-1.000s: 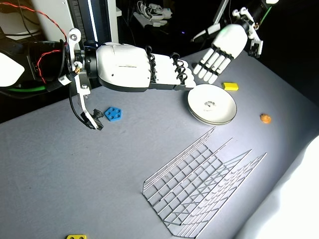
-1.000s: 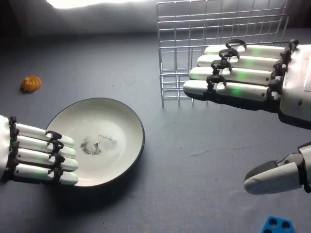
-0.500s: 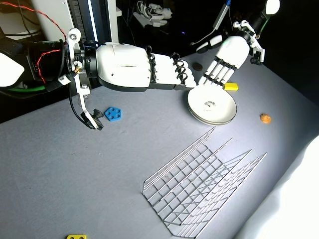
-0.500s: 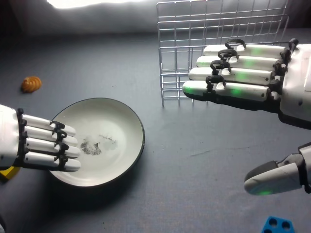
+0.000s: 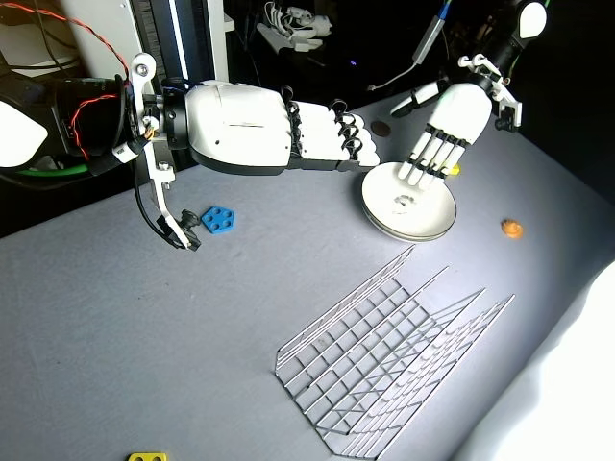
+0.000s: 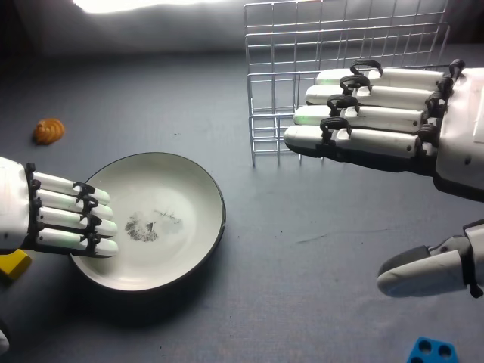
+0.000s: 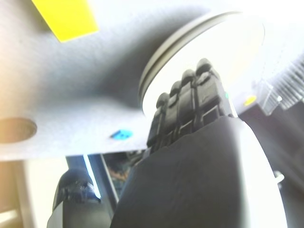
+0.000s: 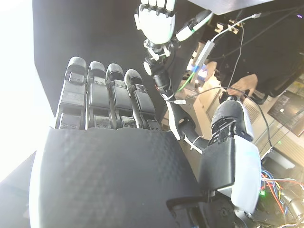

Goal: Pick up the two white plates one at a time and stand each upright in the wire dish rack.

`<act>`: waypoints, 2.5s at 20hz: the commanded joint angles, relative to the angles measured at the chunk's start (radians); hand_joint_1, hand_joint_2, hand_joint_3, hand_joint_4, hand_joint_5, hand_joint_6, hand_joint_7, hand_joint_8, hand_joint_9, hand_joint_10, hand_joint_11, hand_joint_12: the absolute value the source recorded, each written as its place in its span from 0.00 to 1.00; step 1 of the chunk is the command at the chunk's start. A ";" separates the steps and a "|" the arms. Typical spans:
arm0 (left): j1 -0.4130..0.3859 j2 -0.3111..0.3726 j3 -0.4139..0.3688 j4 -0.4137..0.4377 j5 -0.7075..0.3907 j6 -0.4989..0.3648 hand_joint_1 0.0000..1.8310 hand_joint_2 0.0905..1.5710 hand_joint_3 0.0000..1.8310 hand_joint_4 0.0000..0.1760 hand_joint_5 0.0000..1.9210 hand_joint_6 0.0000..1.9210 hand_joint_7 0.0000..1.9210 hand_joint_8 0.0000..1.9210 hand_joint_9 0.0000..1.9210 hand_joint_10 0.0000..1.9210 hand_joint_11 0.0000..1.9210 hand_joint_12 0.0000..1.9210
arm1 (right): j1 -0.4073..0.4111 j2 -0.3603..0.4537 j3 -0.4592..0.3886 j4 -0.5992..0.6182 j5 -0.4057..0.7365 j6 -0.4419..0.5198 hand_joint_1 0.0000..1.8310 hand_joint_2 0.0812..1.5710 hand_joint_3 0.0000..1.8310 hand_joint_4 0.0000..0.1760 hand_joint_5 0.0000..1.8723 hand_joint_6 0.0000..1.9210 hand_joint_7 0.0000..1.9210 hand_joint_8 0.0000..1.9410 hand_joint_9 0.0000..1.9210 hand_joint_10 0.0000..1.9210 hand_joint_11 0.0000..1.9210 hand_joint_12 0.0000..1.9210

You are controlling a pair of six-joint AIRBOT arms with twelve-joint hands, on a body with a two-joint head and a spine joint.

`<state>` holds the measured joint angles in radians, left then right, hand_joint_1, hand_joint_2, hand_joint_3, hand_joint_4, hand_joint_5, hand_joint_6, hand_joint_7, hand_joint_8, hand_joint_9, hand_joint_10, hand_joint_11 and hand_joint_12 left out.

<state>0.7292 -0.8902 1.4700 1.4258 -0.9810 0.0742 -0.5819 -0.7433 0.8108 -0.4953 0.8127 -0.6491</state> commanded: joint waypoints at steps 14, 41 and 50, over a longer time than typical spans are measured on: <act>0.019 -0.034 0.040 0.003 -0.014 -0.009 0.00 0.58 0.00 0.00 0.00 0.00 0.00 0.00 0.00 0.00 0.00 0.00 | 0.008 0.001 -0.003 0.033 0.123 -0.021 0.00 0.64 0.00 0.00 0.00 0.00 0.01 0.00 0.00 0.00 0.00 0.00; -0.048 -0.160 -0.022 0.003 0.020 -0.015 0.00 0.59 0.00 0.00 0.00 0.00 0.00 0.00 0.00 0.00 0.00 0.00 | 0.038 -0.165 0.109 -0.068 -0.040 -0.324 0.64 0.59 0.00 0.00 0.00 0.00 0.00 0.00 0.00 0.00 0.01 0.00; -0.057 -0.167 -0.010 0.002 0.023 -0.026 0.00 0.59 0.00 0.00 0.01 0.00 0.00 0.00 0.00 0.00 0.00 0.00 | 0.111 -0.356 0.233 -0.036 -0.171 -0.359 0.63 0.59 0.00 0.00 0.00 0.00 0.00 0.00 0.00 0.00 0.00 0.12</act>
<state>0.6739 -1.0393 1.4647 1.4319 -0.9321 0.0509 -0.4828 -1.1095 1.0519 -0.5526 0.5426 -1.0012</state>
